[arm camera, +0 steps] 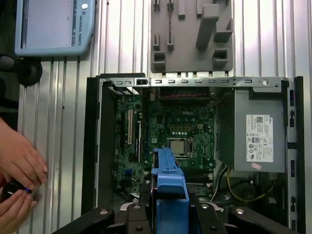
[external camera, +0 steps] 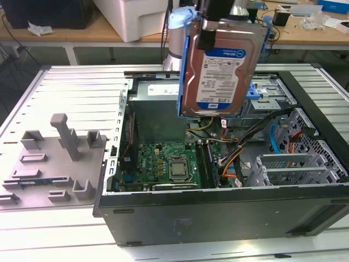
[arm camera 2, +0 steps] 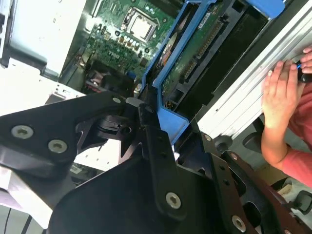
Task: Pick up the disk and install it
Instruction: 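Pick up the disk, then insert the disk into the insertion slot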
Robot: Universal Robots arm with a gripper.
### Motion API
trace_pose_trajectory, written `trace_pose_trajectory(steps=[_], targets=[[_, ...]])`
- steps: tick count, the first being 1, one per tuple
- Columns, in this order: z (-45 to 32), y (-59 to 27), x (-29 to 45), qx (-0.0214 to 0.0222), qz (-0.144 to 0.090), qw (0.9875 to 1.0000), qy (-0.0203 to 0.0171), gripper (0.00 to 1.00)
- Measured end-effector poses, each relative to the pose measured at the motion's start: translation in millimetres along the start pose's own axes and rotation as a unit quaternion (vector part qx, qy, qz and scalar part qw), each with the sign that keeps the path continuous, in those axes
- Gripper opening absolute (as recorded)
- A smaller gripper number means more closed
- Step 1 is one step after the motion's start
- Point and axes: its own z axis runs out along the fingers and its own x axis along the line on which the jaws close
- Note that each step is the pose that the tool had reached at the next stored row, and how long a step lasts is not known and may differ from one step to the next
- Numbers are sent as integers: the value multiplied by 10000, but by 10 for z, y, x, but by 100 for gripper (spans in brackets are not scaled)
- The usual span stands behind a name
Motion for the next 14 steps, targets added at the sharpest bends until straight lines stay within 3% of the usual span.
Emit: trace_pose_trajectory(steps=[3, 14], targets=[[-6, -116, 20, 1, 0, 10000, 0, 37], [-7, -117, 20, 0, 0, 10000, 5, 37]])
